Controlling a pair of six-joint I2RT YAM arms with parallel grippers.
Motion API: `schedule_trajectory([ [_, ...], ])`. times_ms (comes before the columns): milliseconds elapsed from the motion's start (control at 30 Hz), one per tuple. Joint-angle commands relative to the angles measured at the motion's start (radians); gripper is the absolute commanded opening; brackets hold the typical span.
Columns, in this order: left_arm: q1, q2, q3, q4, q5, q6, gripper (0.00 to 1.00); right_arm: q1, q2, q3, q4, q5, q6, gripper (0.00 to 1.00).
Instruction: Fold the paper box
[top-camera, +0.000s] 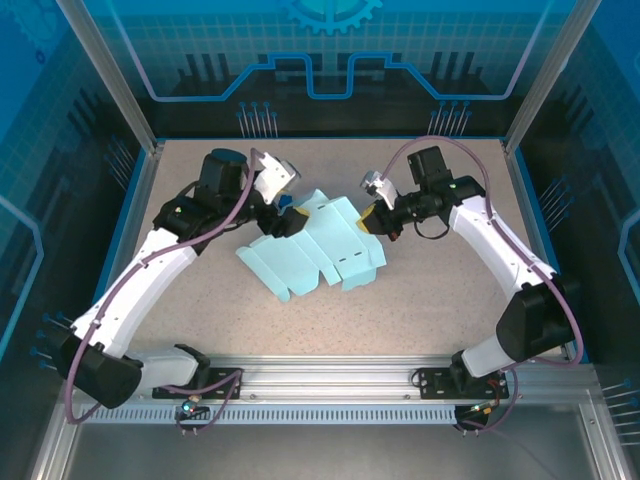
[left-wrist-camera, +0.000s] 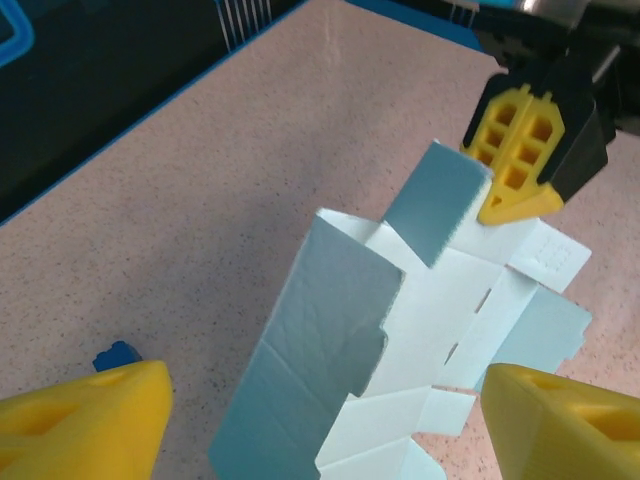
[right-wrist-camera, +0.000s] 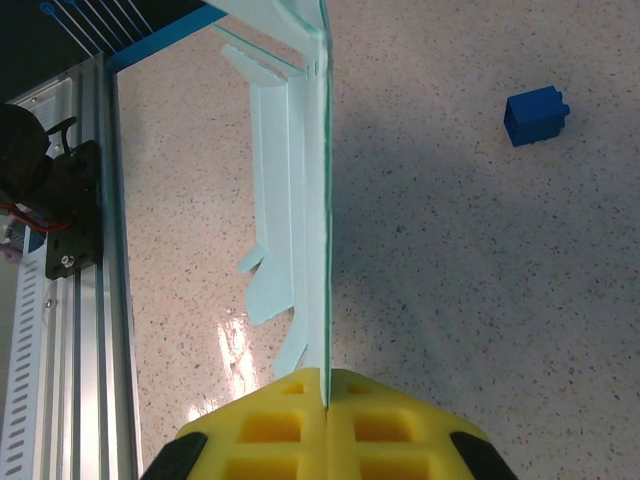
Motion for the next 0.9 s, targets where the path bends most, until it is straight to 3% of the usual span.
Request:
schedule_trajectory([
  [0, -0.005, 0.029, 0.021, -0.073, 0.078, 0.086, 0.84, 0.009, 0.004, 0.019, -0.042, -0.049, -0.032, 0.0],
  [233, 0.002, 0.107, 0.033, -0.063, 0.144, 0.115, 0.8, 0.01, -0.011, -0.003, -0.055, -0.051, -0.051, 0.0],
  [500, 0.065, 0.164, 0.061, -0.052, 0.261, 0.05, 0.42, -0.004, -0.068, -0.066, -0.001, -0.015, -0.038, 0.0],
  [600, 0.072, 0.183, 0.07, -0.055, 0.299, 0.02, 0.32, 0.005, -0.111, -0.104, 0.078, 0.033, 0.011, 0.0],
  [667, 0.072, 0.196, 0.075, -0.058, 0.31, 0.006, 0.22, 0.019, -0.147, -0.134, 0.135, 0.087, 0.044, 0.0],
  [733, 0.074, 0.208, 0.084, -0.061, 0.314, -0.024, 0.18, 0.047, -0.179, -0.158, 0.185, 0.199, 0.08, 0.0],
  [867, 0.074, 0.232, 0.115, -0.042, 0.341, -0.117, 0.13, 0.157, -0.238, -0.221, 0.297, 0.545, 0.162, 0.0],
])
